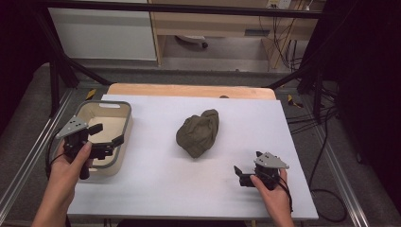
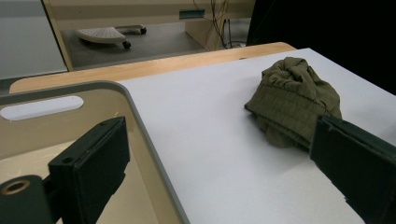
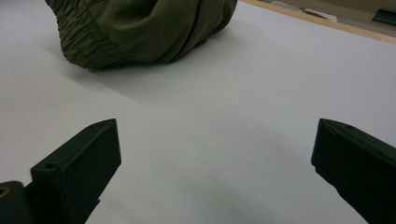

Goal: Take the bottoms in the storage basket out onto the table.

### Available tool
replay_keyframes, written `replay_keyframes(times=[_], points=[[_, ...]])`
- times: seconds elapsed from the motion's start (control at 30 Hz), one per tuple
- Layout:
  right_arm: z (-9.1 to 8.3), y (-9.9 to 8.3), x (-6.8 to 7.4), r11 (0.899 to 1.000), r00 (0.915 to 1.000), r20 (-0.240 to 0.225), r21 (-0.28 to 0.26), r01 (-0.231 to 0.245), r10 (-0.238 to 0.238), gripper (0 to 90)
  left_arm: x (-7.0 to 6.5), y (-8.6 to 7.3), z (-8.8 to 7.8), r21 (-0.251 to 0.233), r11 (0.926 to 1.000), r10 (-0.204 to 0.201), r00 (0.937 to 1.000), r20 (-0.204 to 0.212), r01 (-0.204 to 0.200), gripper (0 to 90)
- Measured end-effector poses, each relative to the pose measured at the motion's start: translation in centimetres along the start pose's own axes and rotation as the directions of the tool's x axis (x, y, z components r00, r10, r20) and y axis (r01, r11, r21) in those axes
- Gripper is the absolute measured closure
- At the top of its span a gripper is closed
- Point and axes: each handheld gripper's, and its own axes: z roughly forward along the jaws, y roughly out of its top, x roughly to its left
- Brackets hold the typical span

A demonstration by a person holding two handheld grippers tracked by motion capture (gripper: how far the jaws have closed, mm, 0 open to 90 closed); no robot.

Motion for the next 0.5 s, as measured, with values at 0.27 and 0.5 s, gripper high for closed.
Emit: replay_keyframes(times=[0.27,0.5], points=[[-0.3,0.0,0.0,1.0,1.0,0.005,-0.006,-0.002,0.002,2.0,0.2,-0.1,-1.4,-0.013,0.9998,0.013,0.9997,-0.021,-0.013,5.0],[-0.1,0.1,0.1,1.0,1.0,-0.005,-0.004,0.006,-0.006,2.0,0.5,-0.6,-2.3,-0.012,0.9999,0.001,0.9997,-0.023,-0.001,5.0]])
